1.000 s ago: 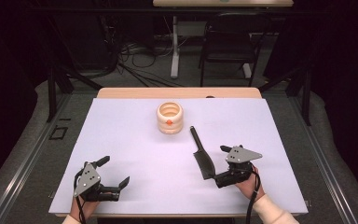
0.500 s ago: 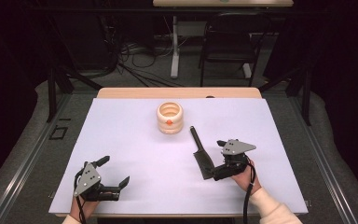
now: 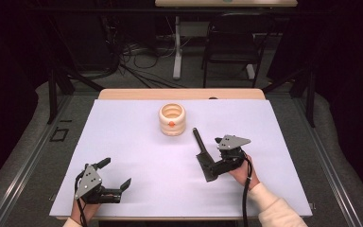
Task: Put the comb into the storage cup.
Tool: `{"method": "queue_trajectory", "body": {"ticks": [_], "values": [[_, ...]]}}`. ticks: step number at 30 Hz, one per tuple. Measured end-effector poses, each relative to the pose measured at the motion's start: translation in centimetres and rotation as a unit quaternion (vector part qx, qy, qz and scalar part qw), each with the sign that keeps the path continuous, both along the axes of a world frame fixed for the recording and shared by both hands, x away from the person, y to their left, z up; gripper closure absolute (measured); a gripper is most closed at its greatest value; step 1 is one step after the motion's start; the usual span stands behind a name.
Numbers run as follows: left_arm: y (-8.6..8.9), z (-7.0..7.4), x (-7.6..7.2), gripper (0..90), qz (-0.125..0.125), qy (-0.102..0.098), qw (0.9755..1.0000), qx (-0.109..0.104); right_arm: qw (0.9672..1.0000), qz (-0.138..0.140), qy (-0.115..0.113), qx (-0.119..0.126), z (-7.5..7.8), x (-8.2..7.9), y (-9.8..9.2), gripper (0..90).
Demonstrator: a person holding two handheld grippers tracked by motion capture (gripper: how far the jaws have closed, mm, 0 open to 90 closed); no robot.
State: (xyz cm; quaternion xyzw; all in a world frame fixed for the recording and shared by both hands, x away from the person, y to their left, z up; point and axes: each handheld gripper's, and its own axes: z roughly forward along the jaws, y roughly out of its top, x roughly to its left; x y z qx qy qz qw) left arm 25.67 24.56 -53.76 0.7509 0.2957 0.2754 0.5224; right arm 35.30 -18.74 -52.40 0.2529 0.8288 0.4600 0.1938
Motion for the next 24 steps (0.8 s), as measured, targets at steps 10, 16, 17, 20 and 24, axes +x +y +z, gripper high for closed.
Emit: {"method": "queue_trajectory", "body": {"ticks": [10, 16, 17, 20, 24], "values": [[0.1, 0.0, 0.0, 0.0, 0.002, 0.001, 1.0000, -0.002, 0.9998, 0.009, 0.016, 0.001, 0.0, 1.7, 0.9, 0.0], [0.1, 0.0, 0.0, 0.0, 0.004, 0.001, 1.0000, -0.003, 0.9994, 0.026, 0.021, -0.005, -0.4, 2.7, 1.7, 0.0], [0.1, 0.0, 0.0, 0.0, 0.004, 0.001, 1.0000, -0.002, 0.9993, 0.028, 0.025, -0.006, -0.4, 3.0, 2.0, 0.0], [0.1, 0.0, 0.0, 0.0, 0.003, 0.000, 1.0000, -0.002, 0.9991, 0.032, 0.026, -0.006, -0.4, 3.5, 2.1, 0.0], [0.1, 0.0, 0.0, 0.0, 0.002, 0.000, 1.0000, -0.002, 0.9992, 0.031, 0.026, -0.001, -0.1, 3.8, 2.1, 0.0]]}}
